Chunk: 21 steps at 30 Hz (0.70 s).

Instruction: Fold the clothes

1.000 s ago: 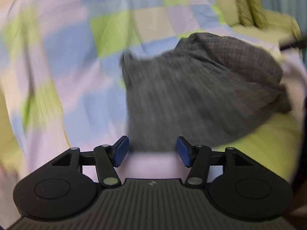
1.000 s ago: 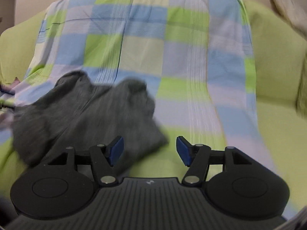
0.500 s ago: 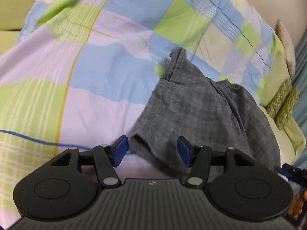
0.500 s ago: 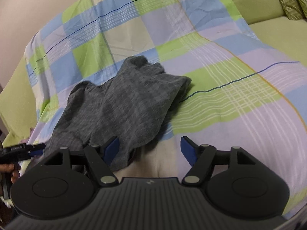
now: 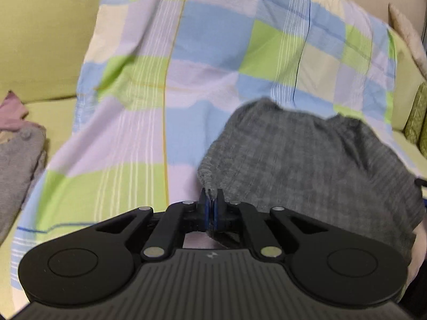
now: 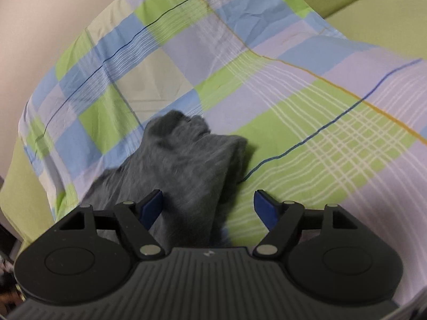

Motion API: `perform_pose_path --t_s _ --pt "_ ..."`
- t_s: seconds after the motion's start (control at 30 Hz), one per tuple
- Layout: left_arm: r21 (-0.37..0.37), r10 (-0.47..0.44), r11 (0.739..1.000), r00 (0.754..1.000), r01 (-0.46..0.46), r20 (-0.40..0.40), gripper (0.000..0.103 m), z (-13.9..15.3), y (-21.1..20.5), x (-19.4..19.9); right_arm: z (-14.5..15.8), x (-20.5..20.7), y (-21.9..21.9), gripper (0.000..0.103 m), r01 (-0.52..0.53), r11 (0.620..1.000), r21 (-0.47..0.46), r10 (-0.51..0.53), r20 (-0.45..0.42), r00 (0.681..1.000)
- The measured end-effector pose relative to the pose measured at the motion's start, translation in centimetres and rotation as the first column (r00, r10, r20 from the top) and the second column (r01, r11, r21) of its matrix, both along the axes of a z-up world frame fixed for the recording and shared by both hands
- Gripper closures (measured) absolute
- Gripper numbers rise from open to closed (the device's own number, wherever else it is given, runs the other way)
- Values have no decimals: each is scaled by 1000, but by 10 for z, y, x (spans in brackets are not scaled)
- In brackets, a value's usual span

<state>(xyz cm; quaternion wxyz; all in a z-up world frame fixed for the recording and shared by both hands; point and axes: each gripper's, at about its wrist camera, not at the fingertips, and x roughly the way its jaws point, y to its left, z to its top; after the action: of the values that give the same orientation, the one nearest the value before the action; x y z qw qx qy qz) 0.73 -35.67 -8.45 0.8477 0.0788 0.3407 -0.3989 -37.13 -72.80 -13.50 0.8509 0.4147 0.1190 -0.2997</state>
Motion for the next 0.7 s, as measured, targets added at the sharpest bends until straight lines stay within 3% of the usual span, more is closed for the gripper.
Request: perform_pose_path --t_s 0.03,0.17,0.23,0.3,0.4,0.5,0.53,0.57,0.63,0.7 --pt "15 0 1000 1000 0 3 102 -2 -2 0 1 1 -2 31 6 1000 0 -6 11 1000" --pt "34 25 999 1000 -25 13 92 -4 -1 -5 5 -2 -14 31 53 999 -2 -53 32 998" --pt "46 37 998 997 -40 65 85 2 3 -12 7 -6 -22 31 76 997 12 -76 18 997" --pt "58 45 997 992 -52 119 85 9 8 -20 6 -6 -29 34 92 995 35 -91 -12 996" --pt "37 -7 999 982 0 188 86 25 10 -41 1 5 -37 44 50 997 60 -50 -7 999" --pt "5 -122 992 969 123 216 86 36 0 -64 -6 25 -42 71 -41 996 79 42 -1 999" --pt "-4 -184 982 959 189 214 85 36 -7 -74 -9 31 -46 90 -77 992 104 76 9 997" --pt "-18 -259 963 943 269 211 85 36 -17 -86 -9 33 -48 98 -101 987 127 98 27 995" --pt "-31 -380 919 905 392 191 81 32 -38 -108 -3 30 -46 99 -116 985 123 113 34 993" --pt "-27 -472 875 865 483 171 81 23 -60 -128 23 19 -39 99 -100 994 39 102 -43 994"
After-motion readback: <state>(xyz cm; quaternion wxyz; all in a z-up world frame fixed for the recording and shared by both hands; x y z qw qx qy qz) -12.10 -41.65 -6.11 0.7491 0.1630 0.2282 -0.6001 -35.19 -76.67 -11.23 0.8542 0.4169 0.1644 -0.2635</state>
